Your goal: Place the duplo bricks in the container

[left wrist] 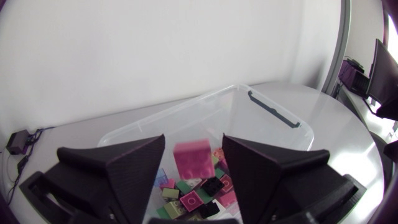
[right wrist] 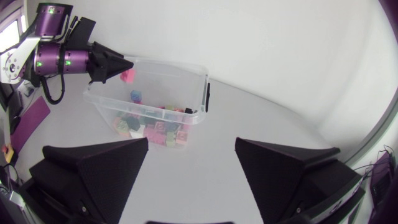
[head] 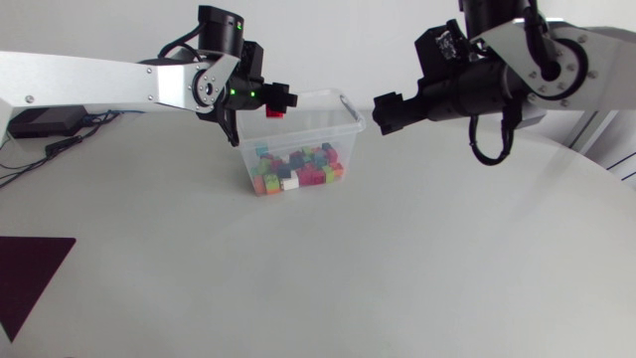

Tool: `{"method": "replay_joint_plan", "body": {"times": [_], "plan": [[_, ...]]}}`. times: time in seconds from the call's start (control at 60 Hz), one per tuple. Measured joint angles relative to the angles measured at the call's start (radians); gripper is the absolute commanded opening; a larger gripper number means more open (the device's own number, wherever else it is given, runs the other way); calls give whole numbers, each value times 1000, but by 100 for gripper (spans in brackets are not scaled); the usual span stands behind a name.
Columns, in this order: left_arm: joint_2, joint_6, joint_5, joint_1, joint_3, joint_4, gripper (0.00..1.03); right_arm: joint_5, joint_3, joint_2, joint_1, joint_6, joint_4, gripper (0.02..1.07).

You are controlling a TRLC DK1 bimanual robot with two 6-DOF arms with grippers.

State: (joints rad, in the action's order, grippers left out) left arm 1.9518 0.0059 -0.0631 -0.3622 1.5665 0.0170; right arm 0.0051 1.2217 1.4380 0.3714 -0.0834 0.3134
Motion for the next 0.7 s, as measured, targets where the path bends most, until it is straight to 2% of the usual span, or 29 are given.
{"method": "replay_joint_plan", "body": {"times": [0.15, 0.217, 0.433, 0.7], "plan": [[2, 26, -25, -6, -1, -8, 99, 5, -72, -77, -21, -19, -21, 103], [-17, 42, -27, -8, -23, -34, 99, 39, -99, -119, -26, -26, -31, 103], [-208, 128, -105, -13, -217, -179, 99, 110, -148, -256, -35, -38, -72, 103], [-424, 183, -119, 22, -388, -222, 99, 199, -299, -406, -40, -87, -129, 103]]}}
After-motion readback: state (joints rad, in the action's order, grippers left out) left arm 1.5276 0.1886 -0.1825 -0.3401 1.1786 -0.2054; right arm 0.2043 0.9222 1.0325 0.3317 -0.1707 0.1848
